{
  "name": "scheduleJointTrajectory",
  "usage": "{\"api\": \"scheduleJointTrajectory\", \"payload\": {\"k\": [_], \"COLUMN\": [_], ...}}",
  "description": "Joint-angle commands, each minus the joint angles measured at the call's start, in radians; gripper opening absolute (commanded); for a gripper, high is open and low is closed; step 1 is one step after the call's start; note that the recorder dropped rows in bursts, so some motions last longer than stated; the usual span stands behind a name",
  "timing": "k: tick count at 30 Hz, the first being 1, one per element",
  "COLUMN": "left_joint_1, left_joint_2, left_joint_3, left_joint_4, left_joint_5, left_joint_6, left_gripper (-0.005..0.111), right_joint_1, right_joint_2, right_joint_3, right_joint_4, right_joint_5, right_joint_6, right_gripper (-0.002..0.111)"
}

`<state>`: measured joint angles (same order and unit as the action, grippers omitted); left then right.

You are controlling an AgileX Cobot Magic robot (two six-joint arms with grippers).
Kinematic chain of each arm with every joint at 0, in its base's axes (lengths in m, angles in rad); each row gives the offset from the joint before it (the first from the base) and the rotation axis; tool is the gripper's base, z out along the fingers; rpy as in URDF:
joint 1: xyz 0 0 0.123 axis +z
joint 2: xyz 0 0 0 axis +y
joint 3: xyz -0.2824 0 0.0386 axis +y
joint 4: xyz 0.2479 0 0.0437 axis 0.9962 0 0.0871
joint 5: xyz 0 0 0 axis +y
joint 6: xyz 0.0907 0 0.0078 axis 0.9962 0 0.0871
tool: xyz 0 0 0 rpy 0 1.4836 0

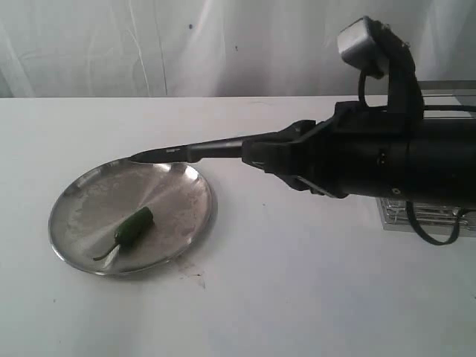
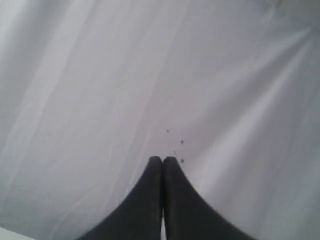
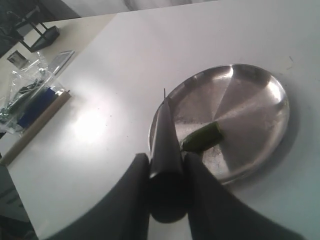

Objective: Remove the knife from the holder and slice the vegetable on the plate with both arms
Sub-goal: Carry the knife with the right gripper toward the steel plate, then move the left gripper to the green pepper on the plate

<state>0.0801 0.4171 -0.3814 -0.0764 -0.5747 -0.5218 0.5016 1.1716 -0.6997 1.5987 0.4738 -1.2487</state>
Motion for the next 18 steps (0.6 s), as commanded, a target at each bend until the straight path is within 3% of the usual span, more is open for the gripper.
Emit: {"api": "scheduleJointTrajectory", "payload": {"k": [1, 3, 5, 8, 12, 15, 17, 18], "left_joint_1": [-0.038, -0.068, -0.097, -0.157, -0.242, -0.309, -0.365, -0.398], "left_joint_2": [0.370, 0.505, 0.641, 0.798, 0.928, 0.975, 0.986, 0.986], "left_joint_3": [-0.208, -0.260, -0.290, -0.285, -0.200, -0.125, -0.070, -0.060], "left_joint_4": [0.717, 1.070, 1.401, 1.604, 1.603, 1.481, 1.307, 1.175], "left_joint_5": [0.045, 0.014, -0.109, -0.249, -0.203, -0.138, -0.018, 0.186], "left_joint_6": [-0.406, -0.760, -1.061, -1.146, -1.103, -1.001, -0.887, -0.831], "left_gripper": [0.000, 0.000, 0.000, 0.000, 0.000, 0.000, 0.000, 0.000], "right_joint_1": [-0.001, -0.001, -0.001, -0.001, -0.001, -0.001, -0.001, -0.001], "right_joint_2": [0.023, 0.040, 0.057, 0.078, 0.102, 0.113, 0.120, 0.121], "right_joint_3": [0.003, 0.003, -0.001, -0.001, -0.009, -0.012, -0.012, -0.012], "right_joint_4": [0.142, 0.146, 0.146, 0.146, 0.146, 0.146, 0.146, 0.146], "right_joint_5": [0.011, 0.012, 0.010, 0.012, -0.036, -0.037, -0.030, -0.030], "right_joint_6": [-0.107, -0.142, -0.142, -0.142, -0.142, -0.147, -0.172, -0.189], "right_gripper": [0.000, 0.000, 0.000, 0.000, 0.000, 0.000, 0.000, 0.000]}}
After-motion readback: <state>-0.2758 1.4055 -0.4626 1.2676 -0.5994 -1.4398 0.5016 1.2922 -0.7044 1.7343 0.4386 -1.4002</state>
